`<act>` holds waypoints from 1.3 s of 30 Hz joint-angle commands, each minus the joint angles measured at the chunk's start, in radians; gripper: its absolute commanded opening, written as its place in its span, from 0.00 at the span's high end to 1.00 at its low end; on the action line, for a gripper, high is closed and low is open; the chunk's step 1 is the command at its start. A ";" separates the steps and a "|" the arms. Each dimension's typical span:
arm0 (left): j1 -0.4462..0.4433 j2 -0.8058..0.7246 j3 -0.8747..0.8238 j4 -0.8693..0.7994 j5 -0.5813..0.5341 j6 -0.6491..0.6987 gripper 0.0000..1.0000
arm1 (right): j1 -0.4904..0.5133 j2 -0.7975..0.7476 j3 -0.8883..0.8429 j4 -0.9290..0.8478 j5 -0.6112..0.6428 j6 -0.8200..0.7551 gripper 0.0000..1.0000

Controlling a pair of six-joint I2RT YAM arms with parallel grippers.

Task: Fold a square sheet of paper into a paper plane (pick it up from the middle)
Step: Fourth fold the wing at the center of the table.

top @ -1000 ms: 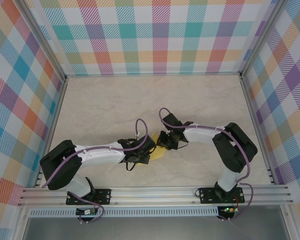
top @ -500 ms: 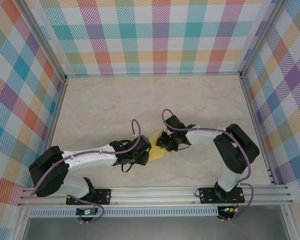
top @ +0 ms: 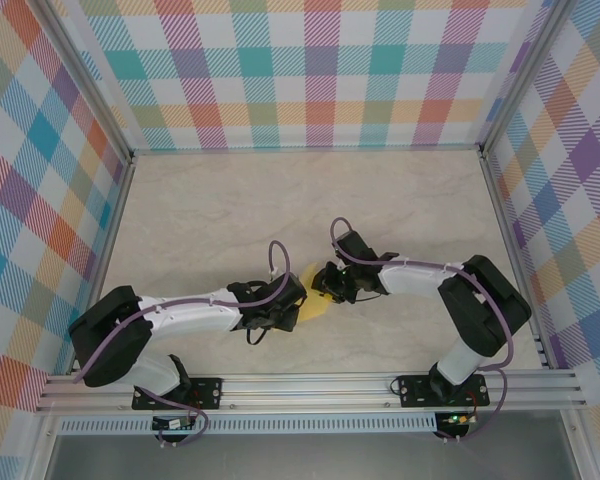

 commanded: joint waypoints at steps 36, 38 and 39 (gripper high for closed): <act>-0.024 -0.121 -0.091 0.136 0.043 0.118 0.66 | -0.013 -0.105 -0.060 -0.002 -0.023 0.043 0.67; -0.025 -0.104 -0.091 0.154 0.039 0.120 0.65 | -0.012 -0.104 -0.059 -0.001 -0.023 0.044 0.67; -0.027 -0.093 -0.092 0.164 0.034 0.122 0.66 | -0.012 -0.104 -0.061 -0.002 -0.021 0.044 0.67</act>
